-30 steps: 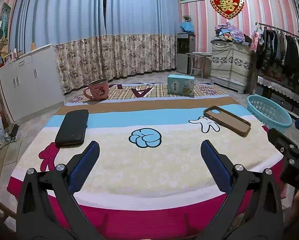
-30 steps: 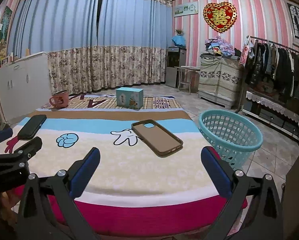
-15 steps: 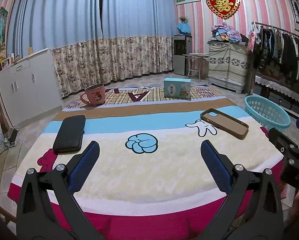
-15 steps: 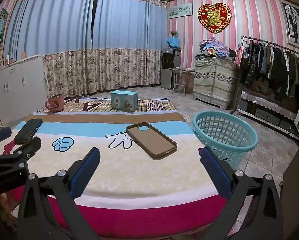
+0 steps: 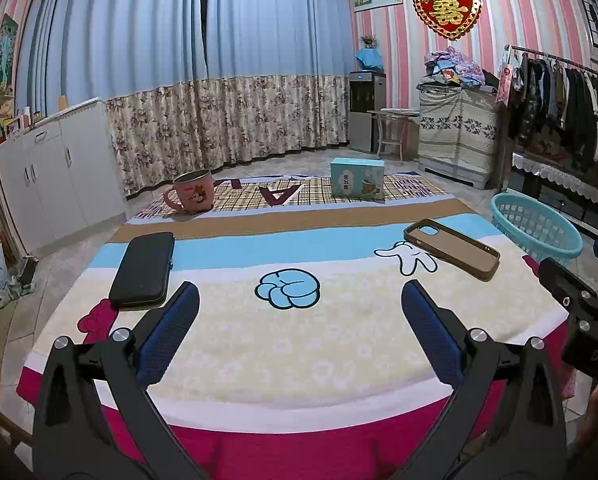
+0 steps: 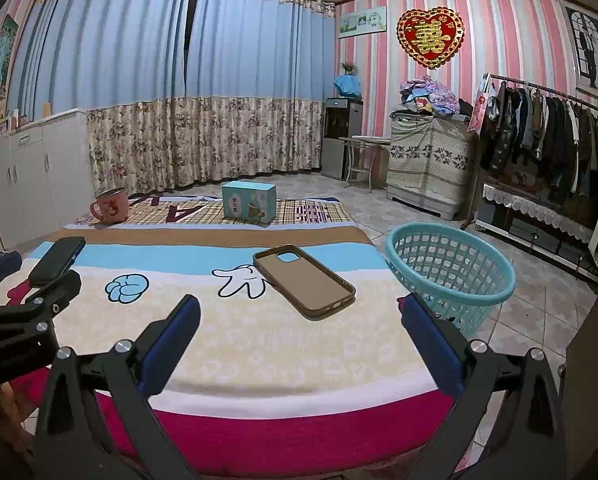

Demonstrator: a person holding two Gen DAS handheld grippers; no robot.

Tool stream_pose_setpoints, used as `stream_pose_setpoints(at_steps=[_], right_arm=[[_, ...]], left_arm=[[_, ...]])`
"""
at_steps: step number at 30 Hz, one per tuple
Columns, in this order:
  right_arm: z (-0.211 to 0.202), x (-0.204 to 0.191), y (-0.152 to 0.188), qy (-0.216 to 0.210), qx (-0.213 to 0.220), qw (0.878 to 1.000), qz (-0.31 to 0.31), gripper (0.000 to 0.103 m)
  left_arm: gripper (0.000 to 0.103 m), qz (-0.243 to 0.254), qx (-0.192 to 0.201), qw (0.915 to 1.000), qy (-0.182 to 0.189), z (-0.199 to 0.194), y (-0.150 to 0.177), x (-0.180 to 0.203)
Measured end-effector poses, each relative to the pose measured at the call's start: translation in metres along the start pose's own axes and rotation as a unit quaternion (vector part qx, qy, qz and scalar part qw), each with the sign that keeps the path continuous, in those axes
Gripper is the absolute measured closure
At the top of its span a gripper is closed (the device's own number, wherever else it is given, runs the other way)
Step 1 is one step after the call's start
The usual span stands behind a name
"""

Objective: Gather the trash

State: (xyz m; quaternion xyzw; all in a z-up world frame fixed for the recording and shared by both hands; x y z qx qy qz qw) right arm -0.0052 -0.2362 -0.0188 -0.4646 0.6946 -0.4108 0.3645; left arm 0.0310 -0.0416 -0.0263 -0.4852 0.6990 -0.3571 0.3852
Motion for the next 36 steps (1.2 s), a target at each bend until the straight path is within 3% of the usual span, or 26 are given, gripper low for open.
stream_pose_setpoints(at_steps=[36], right_arm=[[-0.003, 0.002, -0.0031, 0.0, 0.002, 1.0, -0.005, 0.004]], left_arm=[[0.005, 0.0, 0.002, 1.0, -0.003, -0.0006, 0.0019, -0.0038]])
Point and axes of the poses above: each gripper's, at about its wrist camera, not at the fingertips, and z roughly the way its jaws point, x to its right, y to its underside, the point moved 5 cm from there along z, roughly the way its jaws point, and after that the axes turned 9 degrees about z, right-handed, at the moved point
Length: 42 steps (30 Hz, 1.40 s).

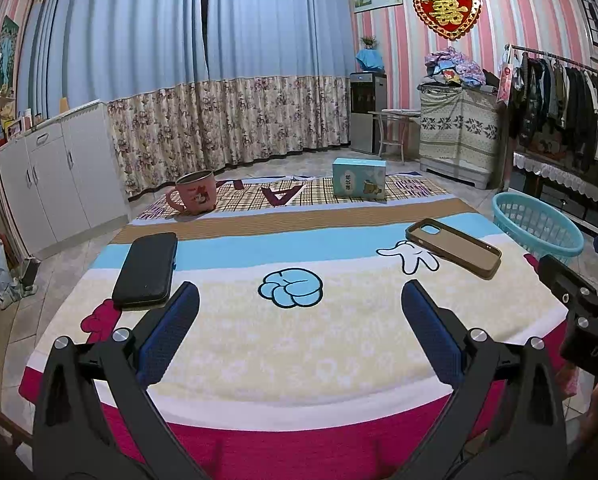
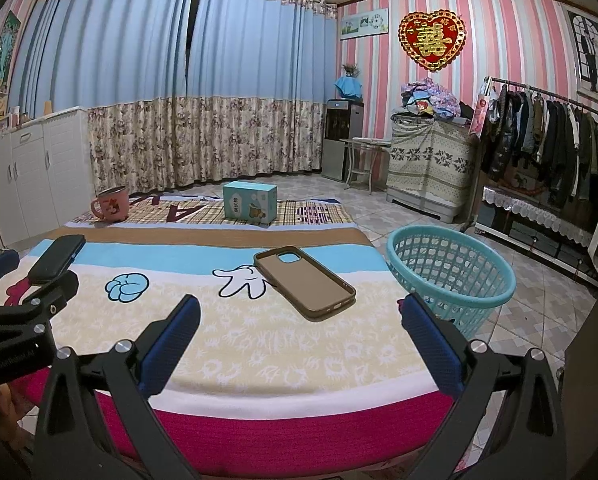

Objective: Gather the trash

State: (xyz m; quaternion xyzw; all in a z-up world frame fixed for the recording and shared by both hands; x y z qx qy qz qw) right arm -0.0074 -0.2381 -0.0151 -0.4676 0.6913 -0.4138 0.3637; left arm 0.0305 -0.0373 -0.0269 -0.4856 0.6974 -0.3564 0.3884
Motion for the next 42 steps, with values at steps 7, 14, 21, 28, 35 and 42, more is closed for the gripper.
stream_pose_setpoints(at_steps=[7, 14, 21, 28, 35, 42], right_arm=[[0.0, 0.0011, 0.0001, -0.003, 0.001, 1.0, 0.002, 0.004], [-0.0004, 0.0023, -0.0003, -0.001, 0.001, 1.0, 0.001, 0.004], [0.0001, 0.0035, -0.0006, -0.001, 0.001, 1.0, 0.0, 0.004], [0.0004, 0.0036, -0.0005, 0.001, 0.002, 1.0, -0.001, 0.004], [0.0005, 0.0035, -0.0003, 0.001, 0.002, 1.0, -0.002, 0.004], [0.0015, 0.0044, -0.0002, 0.001, 0.002, 1.0, -0.003, 0.004]], left_arm=[[0.005, 0.003, -0.002, 1.0, -0.004, 0.0023, 0.0016, -0.0019], [0.005, 0.0, 0.0, 1.0, -0.003, 0.0014, 0.0007, -0.0014], [0.005, 0.001, 0.003, 1.0, -0.004, -0.0005, -0.0003, -0.0014], [0.005, 0.002, 0.004, 1.0, -0.003, -0.0021, -0.0017, -0.0014], [0.005, 0.002, 0.005, 1.0, -0.003, -0.003, -0.0022, -0.0009], [0.005, 0.002, 0.005, 1.0, -0.003, -0.0029, -0.0025, -0.0013]])
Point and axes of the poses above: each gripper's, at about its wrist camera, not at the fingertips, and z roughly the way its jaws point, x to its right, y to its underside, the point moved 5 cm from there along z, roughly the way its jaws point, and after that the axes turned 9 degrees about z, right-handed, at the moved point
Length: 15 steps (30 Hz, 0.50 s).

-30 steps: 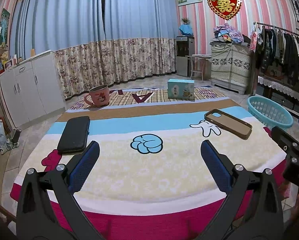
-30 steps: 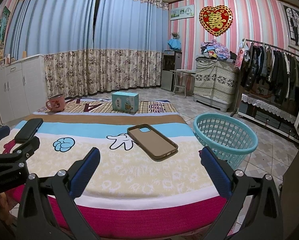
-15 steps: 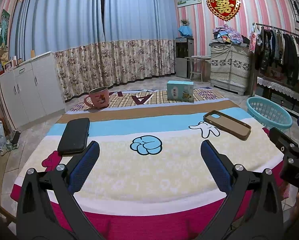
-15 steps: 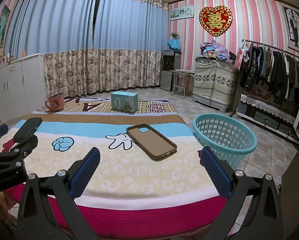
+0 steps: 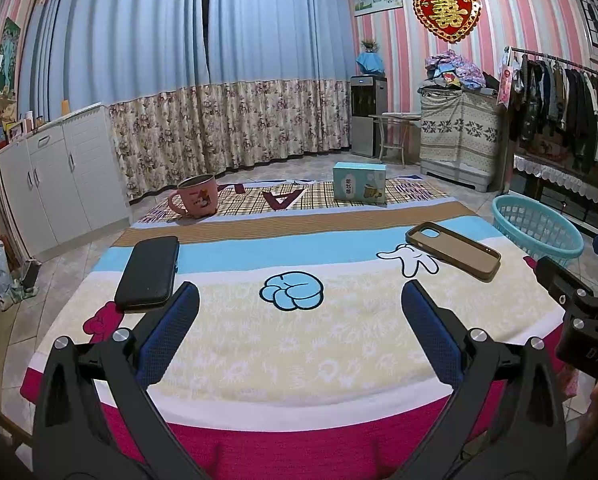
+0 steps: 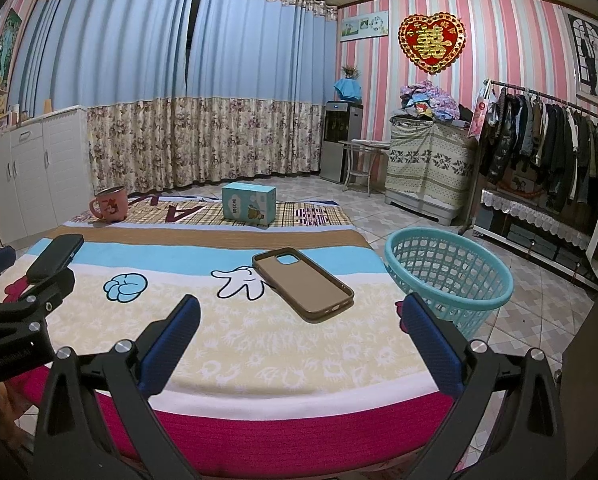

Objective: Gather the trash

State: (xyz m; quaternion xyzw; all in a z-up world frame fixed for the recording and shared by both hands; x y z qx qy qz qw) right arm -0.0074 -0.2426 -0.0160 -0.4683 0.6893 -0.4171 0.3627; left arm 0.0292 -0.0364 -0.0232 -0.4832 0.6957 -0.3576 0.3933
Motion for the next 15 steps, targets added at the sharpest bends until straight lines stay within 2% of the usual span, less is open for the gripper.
stream_pose_setpoints(at_steps=[15], right_arm=[[-0.0003, -0.0007, 0.0002, 0.0, 0.0, 1.0, 0.0, 0.004]], left_arm=[[0.005, -0.001, 0.001, 1.0, 0.0, -0.0004, -0.0004, -0.0002]])
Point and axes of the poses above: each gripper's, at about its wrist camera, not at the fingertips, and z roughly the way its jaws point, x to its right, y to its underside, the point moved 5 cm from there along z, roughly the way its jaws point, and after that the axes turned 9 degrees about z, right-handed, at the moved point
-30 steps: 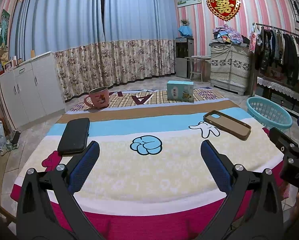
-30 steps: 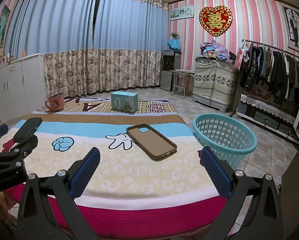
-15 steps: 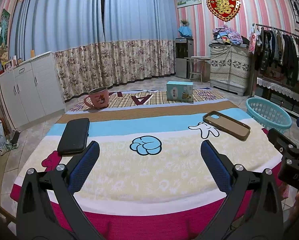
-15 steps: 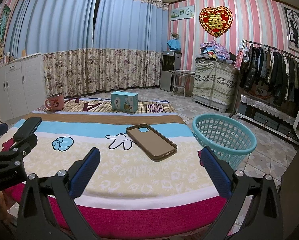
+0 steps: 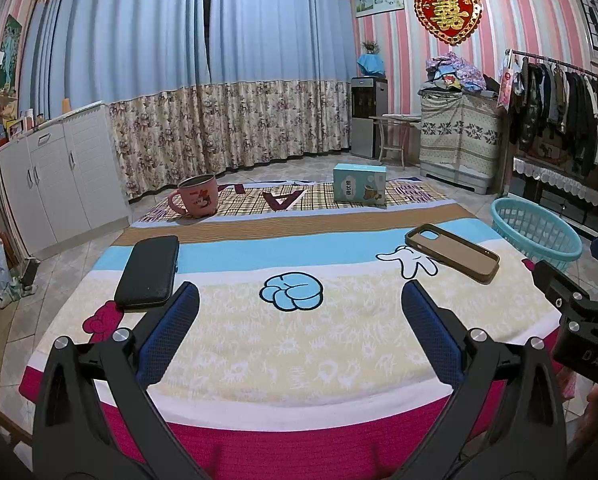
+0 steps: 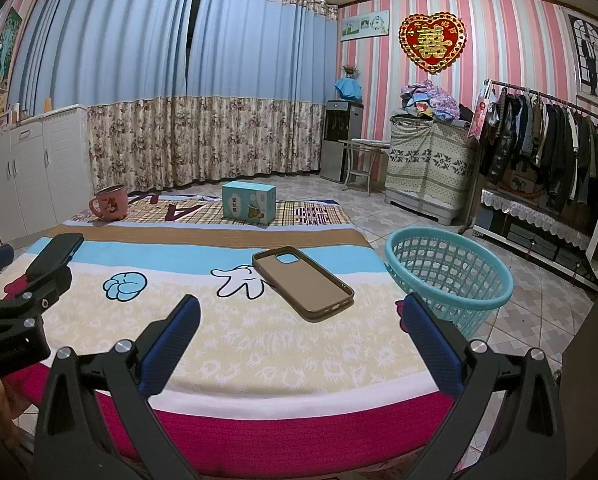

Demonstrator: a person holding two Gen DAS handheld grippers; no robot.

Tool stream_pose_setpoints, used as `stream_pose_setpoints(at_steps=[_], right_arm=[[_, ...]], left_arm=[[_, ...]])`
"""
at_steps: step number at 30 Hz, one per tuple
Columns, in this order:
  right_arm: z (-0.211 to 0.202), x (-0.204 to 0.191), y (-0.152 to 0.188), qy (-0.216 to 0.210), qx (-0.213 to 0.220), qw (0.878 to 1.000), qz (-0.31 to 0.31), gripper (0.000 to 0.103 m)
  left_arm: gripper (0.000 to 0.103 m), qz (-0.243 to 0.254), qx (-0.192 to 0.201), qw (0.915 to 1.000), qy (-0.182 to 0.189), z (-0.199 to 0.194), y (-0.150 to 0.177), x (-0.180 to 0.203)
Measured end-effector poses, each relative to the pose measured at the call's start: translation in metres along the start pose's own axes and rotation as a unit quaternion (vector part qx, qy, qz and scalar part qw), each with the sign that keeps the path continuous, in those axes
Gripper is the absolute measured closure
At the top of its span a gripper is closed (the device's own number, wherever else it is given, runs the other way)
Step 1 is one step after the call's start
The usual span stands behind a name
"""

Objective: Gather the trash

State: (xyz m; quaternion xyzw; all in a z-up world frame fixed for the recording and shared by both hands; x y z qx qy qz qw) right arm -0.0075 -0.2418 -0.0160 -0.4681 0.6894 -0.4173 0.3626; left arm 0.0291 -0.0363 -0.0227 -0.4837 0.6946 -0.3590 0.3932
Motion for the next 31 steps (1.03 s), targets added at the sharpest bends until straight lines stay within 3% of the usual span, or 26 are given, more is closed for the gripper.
stream_pose_setpoints(at_steps=[31], right_arm=[[0.0004, 0.0001, -0.0002, 0.0, 0.0, 1.0, -0.001, 0.004]], left_arm=[[0.005, -0.004, 0.002, 1.0, 0.002, -0.0016, -0.0048, 0.0041]])
Point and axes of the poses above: each gripper's, at about its wrist camera, not at the fingertips, and z roughly the way its jaws point, x to its right, y to its underside, the point moved 5 cm from there along z, roughly the way its jaws point, and after that the axes turned 9 degrees about z, right-handed, at the moved point
